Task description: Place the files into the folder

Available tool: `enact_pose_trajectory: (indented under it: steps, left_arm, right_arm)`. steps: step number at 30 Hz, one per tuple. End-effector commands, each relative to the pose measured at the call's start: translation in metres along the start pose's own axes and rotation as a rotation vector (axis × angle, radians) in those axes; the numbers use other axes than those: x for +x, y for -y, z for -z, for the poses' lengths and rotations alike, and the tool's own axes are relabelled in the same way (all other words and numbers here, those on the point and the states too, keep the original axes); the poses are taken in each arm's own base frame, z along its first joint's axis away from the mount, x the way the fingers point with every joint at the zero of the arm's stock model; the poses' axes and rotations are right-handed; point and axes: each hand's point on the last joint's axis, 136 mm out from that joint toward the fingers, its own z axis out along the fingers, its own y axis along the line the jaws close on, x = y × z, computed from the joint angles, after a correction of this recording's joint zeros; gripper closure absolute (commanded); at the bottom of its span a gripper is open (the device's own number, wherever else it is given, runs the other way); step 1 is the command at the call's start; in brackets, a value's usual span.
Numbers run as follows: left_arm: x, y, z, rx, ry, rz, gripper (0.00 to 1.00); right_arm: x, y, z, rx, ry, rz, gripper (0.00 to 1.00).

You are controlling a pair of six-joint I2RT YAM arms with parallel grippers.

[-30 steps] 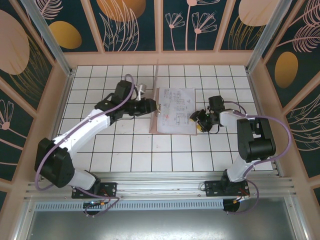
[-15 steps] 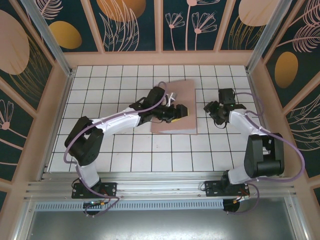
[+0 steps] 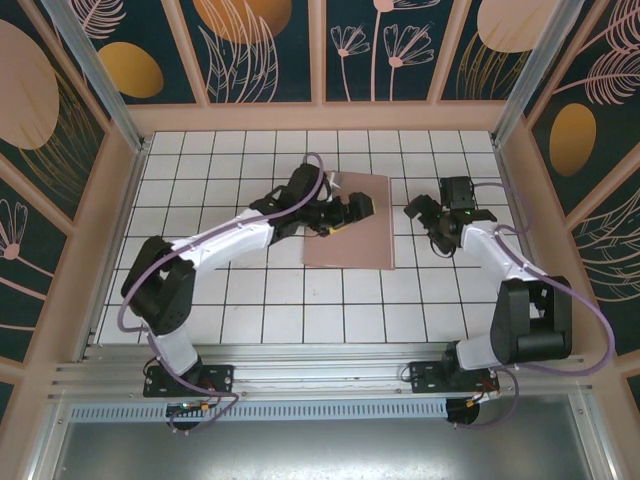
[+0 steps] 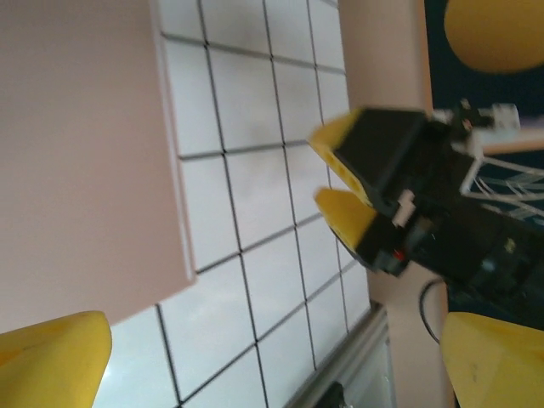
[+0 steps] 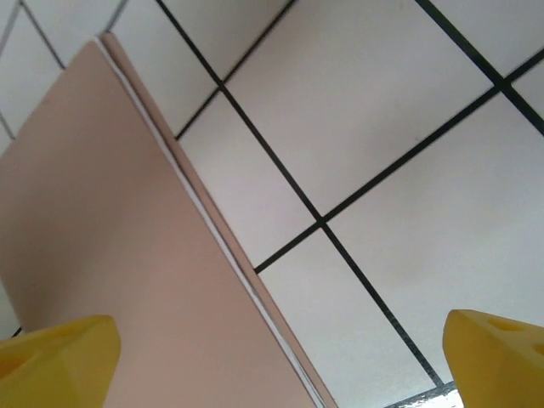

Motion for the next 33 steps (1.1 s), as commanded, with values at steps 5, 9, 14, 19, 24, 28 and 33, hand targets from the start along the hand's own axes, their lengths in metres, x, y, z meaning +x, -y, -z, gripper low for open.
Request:
enact_pose_trajectory:
  steps: [5,9,14,19,24,28,33]
  left_arm:
    - [-0.073,-0.006,0.129,-0.342,0.448,-0.180,0.01]
    - [-0.086,-0.018,0.211,-0.521,0.700,-0.238,0.01]
    - [-0.078,-0.059,0.286,-0.735,0.964,-0.229,0.01]
    - [-0.055,-0.105,0.299,-0.887,1.004,-0.353,0.01]
    - [-0.035,-0.129,0.300,-0.849,1.024,-0.281,0.01]
    - [-0.025,-0.148,0.298,-0.867,1.023,-0.238,0.01]
    - [-0.018,-0.164,0.293,-0.932,0.980,-0.236,0.01]
  right_arm:
    - [-0.058,-0.025,0.085,-0.073,0.365,0.115,0.01]
    - [-0.073,0.004,0.126,-0.017,0.574,0.049,0.01]
    - [-0.059,0.034,0.121,-0.061,0.772,0.190,0.01]
    - [-0.040,0.065,0.105,-0.053,0.925,0.346,0.01]
    - [-0.029,0.069,0.084,-0.086,0.933,0.432,0.01]
    - [-0.029,0.060,0.067,-0.157,0.931,0.487,0.01]
    - [-0.044,0.038,0.055,-0.212,0.960,0.548,0.01]
